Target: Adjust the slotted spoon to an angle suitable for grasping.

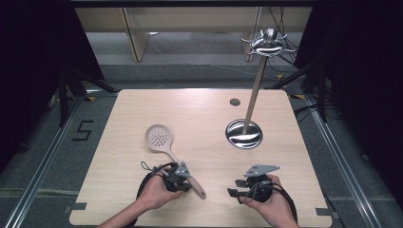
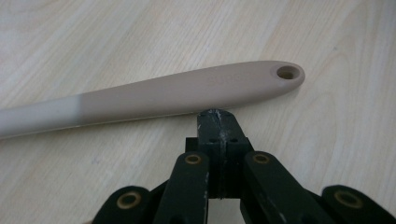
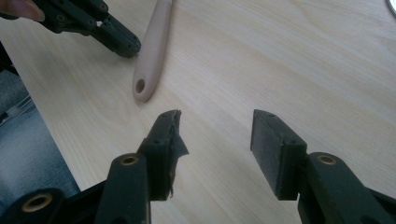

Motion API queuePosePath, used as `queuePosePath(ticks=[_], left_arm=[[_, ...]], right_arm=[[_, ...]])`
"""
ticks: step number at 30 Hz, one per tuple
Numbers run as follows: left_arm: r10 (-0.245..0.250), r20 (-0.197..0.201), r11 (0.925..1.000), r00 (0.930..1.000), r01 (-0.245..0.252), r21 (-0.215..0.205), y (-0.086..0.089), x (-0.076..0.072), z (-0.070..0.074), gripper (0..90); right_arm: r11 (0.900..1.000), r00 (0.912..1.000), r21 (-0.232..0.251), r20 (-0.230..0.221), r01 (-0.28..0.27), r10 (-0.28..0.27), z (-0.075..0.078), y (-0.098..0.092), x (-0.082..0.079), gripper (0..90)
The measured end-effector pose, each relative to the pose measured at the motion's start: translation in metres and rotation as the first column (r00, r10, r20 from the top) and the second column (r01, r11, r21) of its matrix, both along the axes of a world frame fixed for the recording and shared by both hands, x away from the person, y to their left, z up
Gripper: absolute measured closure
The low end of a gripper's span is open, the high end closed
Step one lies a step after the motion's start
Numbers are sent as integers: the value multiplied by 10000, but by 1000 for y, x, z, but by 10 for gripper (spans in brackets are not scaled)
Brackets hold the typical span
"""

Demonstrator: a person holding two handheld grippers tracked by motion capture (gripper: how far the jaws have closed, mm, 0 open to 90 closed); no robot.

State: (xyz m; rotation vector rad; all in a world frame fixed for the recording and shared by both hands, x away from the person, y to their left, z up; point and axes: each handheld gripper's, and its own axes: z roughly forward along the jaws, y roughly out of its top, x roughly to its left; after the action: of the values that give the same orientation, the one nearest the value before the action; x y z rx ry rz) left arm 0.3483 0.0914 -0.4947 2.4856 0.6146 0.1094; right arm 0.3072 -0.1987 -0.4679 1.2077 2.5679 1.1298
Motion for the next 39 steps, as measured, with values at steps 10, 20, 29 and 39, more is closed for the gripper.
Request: queuePosePath(ticks=[10, 20, 29, 39], left_arm=[[-236, 56, 9997, 9997, 237, -89, 1, 0, 3, 873], [-296, 723, 9974, 9969, 342, -634, 56, -17, 13, 667], [975, 589, 9817, 9935, -863, -1699, 66, -21, 11, 515], [1266, 812, 9717, 9886, -1071, -2106, 67, -24, 12, 469]], right_arm=[[9998, 9998, 145, 146, 140, -142, -1, -2, 1, 516], [9956, 9949, 273, 451, 896, -908, 4, -29, 1, 488], [9905, 9897, 229, 423, 1358, -1366, 4, -47, 3, 487], [9916, 9918, 308, 205, 1255, -1262, 4, -42, 2, 486]])
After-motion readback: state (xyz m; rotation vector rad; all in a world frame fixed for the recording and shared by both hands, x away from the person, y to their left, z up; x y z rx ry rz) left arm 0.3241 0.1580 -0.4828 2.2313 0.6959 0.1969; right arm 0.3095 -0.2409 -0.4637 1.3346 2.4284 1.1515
